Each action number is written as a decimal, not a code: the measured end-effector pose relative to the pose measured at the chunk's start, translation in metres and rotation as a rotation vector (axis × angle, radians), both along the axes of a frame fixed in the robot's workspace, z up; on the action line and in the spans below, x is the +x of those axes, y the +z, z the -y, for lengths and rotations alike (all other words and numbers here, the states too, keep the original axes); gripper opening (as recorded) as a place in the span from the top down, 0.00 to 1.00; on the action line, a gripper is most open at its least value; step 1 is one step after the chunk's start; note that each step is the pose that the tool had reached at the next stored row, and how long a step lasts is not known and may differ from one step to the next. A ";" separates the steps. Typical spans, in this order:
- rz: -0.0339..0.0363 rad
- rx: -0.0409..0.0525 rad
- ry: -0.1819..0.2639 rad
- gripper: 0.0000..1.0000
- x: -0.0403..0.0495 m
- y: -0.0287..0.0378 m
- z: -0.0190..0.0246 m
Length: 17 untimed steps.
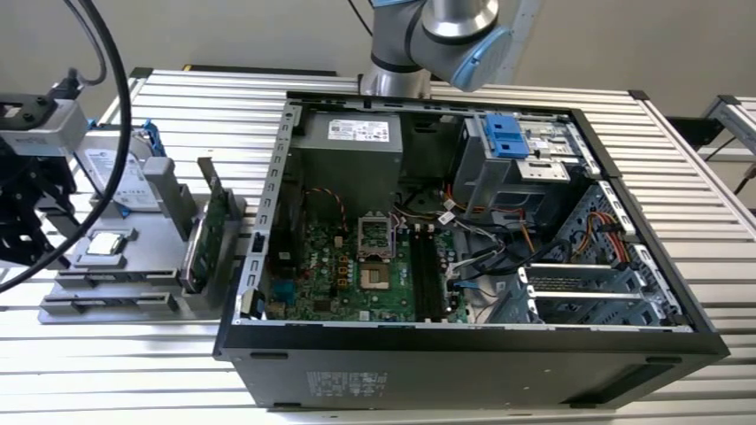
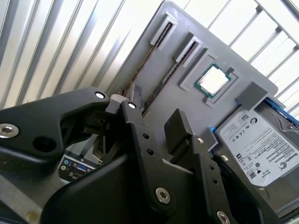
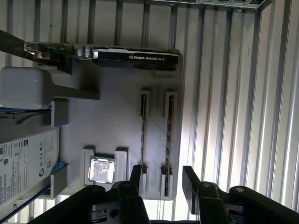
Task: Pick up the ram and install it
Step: 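Pick up the ram and move it above insertion slot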
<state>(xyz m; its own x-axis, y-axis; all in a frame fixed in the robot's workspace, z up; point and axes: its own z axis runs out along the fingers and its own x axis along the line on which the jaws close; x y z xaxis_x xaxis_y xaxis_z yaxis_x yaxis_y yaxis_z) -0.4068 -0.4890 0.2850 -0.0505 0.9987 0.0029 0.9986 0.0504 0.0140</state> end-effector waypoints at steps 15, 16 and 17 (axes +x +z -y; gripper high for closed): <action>-0.0002 -0.0028 -0.009 0.00 0.0000 -0.0135 0.0009; -0.0001 -0.0028 -0.009 0.00 0.0000 -0.0139 0.0009; -0.0001 -0.0028 -0.009 0.00 0.0000 -0.0143 0.0009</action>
